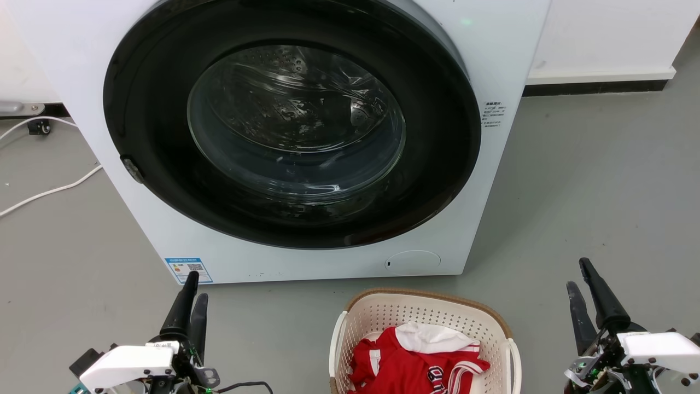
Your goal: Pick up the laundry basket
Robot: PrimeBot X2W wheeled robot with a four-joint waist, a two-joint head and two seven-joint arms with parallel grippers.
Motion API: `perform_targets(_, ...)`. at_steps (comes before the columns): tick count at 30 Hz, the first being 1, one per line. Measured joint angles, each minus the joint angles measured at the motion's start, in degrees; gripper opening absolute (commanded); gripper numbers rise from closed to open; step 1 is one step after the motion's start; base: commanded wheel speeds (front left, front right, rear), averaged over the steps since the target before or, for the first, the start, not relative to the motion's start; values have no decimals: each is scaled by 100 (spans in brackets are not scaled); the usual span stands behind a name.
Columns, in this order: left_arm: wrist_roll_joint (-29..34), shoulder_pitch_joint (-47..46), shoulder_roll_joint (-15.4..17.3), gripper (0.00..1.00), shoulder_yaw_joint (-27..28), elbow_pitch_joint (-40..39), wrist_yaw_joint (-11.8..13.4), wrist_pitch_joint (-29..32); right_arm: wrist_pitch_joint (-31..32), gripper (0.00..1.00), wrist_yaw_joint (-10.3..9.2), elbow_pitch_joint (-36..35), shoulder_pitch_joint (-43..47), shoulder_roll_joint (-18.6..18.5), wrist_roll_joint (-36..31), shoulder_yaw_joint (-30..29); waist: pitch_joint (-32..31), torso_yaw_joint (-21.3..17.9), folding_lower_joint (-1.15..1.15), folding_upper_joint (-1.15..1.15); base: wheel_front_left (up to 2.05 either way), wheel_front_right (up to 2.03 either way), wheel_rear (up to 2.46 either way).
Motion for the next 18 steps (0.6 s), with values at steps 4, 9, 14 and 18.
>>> perform_targets(4, 200, 8, -2, 100, -15, -75, 0, -122, -112, 100, 0, -40, 21, 1, -159, 25, 3, 1, 0, 0, 0, 0, 0)
perform_targets(9, 719, 9, -2, 100, -16, -199, 16, -255, -246, 100, 0, -198, 34, 1, -731, 25, 11, 2, 0, 0, 0, 0, 0)
perform_targets(14, 1255, 20, -2, 100, -48, -376, 144, -390, -379, 100, 0, -400, 48, 1, -1386, 40, 18, 3, 0, 0, 0, 0, 0)
perform_targets(18, 1719, 42, -2, 100, -114, -521, 250, -493, -474, 100, 0, -550, 103, 1, -1923, 87, 20, 5, 0, 0, 0, 0, 0)
